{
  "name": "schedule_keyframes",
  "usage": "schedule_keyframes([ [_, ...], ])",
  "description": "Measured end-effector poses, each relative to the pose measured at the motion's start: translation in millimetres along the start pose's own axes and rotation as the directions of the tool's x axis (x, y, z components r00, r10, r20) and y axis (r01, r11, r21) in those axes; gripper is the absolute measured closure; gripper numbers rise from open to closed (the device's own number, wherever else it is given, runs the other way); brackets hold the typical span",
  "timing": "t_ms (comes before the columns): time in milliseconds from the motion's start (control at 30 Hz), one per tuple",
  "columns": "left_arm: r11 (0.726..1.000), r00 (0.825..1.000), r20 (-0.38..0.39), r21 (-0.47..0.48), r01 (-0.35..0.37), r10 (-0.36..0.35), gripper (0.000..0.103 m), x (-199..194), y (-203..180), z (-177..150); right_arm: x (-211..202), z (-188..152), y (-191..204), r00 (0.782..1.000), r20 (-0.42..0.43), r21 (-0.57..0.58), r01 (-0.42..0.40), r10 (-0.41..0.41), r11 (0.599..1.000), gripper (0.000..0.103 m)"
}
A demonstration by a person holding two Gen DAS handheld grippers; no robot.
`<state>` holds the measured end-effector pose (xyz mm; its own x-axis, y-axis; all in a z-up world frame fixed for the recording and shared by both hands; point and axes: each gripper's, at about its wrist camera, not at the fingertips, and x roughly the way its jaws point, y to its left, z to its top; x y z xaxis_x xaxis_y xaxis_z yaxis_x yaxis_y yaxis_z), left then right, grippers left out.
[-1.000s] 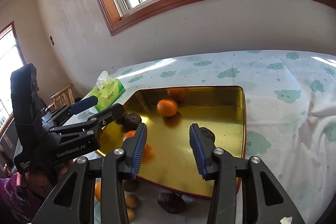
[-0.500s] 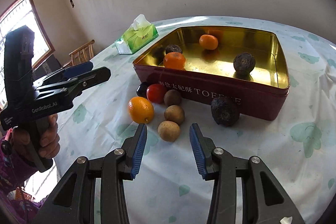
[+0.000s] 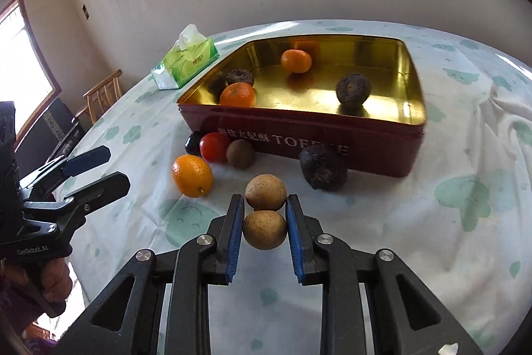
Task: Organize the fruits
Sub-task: 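Grasp two small brown round fruits together with the right tool, then grasp an orange with the left tool while the right tool lifts the brown fruits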
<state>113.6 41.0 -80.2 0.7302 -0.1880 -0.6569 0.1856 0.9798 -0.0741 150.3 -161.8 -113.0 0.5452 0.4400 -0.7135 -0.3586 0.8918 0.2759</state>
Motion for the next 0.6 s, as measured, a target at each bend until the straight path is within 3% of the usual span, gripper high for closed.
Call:
schedule_keyframes([
  [67,1.0,1.0,-0.004,0.012,0.028,-0.028,0.023,6.9,-11.5,4.8,-22.0,-8.2,-25.8,0.999,0.036,0.089,0.035,-0.039,0.995,0.08],
  [267,1.0,0.998,-0.06,0.008,0.002,-0.002,0.03,43.5,-31.4,19.0,-51.5,-22.1,-85.3,0.991,0.054,0.237,0.11,-0.126,0.965,0.08],
  [467,0.999,0.992,-0.125,-0.038,-0.037,0.032,0.043,72.5,-26.4,15.2,-42.9,-21.4,-81.6,0.992,0.045,0.213,0.106,-0.118,0.971,0.08],
  [567,0.999,0.989,-0.151,-0.045,-0.01,0.003,0.061,79.0,-25.3,14.8,-35.8,-20.3,-78.8,0.993,0.021,0.201,0.114,-0.12,0.973,0.08],
  [600,0.999,0.988,-0.153,-0.035,-0.013,0.007,0.061,79.0,-27.5,14.8,-33.2,-20.3,-78.8,0.993,0.006,0.199,0.117,-0.121,0.973,0.08],
])
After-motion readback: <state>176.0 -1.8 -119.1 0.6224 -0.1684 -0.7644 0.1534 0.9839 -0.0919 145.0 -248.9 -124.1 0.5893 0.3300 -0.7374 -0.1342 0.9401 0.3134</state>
